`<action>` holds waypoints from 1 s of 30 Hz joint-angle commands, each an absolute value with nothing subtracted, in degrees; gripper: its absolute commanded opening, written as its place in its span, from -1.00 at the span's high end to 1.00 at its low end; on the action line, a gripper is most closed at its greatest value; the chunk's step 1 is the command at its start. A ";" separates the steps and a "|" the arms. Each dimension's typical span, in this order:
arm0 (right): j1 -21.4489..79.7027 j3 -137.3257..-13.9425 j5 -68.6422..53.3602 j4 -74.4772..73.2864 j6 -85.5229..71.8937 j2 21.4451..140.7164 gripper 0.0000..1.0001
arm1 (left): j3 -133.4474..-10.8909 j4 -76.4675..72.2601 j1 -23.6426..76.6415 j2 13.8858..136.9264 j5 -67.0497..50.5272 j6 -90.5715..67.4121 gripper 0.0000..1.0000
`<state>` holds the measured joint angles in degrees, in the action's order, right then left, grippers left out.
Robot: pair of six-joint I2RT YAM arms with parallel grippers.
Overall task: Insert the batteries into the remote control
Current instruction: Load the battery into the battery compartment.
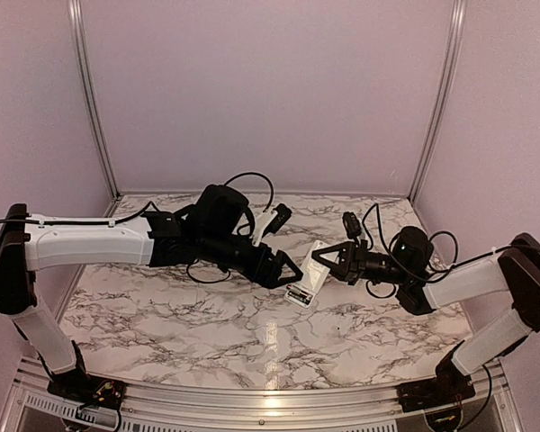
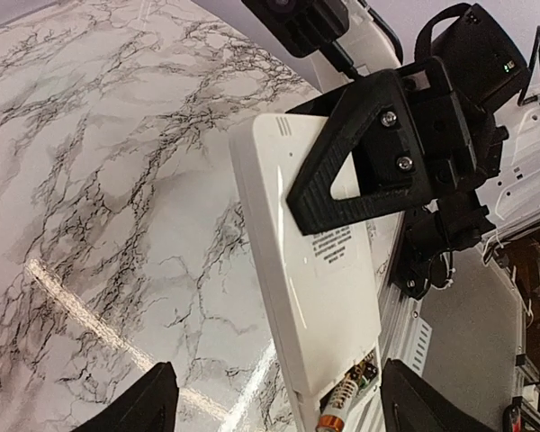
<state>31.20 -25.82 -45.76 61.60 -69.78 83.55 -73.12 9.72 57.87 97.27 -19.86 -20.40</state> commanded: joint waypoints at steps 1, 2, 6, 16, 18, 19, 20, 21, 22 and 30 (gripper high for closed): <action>30.35 -24.52 -44.14 60.43 -68.76 83.16 1.00 | -71.70 10.43 57.70 92.61 -15.93 -17.89 -0.59; 30.18 -24.26 -44.06 60.76 -68.74 83.52 1.00 | -71.11 10.40 57.68 92.19 -15.76 -17.78 -0.58; 29.99 -23.57 -43.72 63.12 -69.50 85.05 1.00 | -69.32 10.47 57.86 91.63 -15.93 -17.18 -0.36; 29.97 -22.35 -41.41 65.39 -70.63 87.37 1.00 | -69.57 13.80 61.19 93.11 -11.13 -15.71 0.27; 29.99 -22.26 -41.35 65.35 -70.65 87.49 1.00 | -70.57 14.71 61.93 93.90 -10.13 -15.16 0.30; 30.00 -22.24 -41.39 65.40 -70.74 87.50 1.00 | -71.00 14.96 62.16 94.21 -9.93 -15.08 0.33; 29.97 -22.24 -41.40 65.33 -70.75 87.49 1.00 | -71.38 15.19 62.34 94.55 -9.62 -14.98 0.35; 29.97 -22.30 -41.43 65.31 -70.75 87.32 1.00 | -71.80 15.50 62.44 94.91 -9.26 -14.99 0.37; 29.97 -22.32 -41.48 65.16 -70.74 87.24 1.00 | -72.16 15.76 62.48 95.26 -9.03 -14.96 0.38; 29.97 -22.40 -41.83 65.08 -70.93 86.74 1.00 | -74.94 18.03 62.71 97.08 -6.19 -14.67 0.48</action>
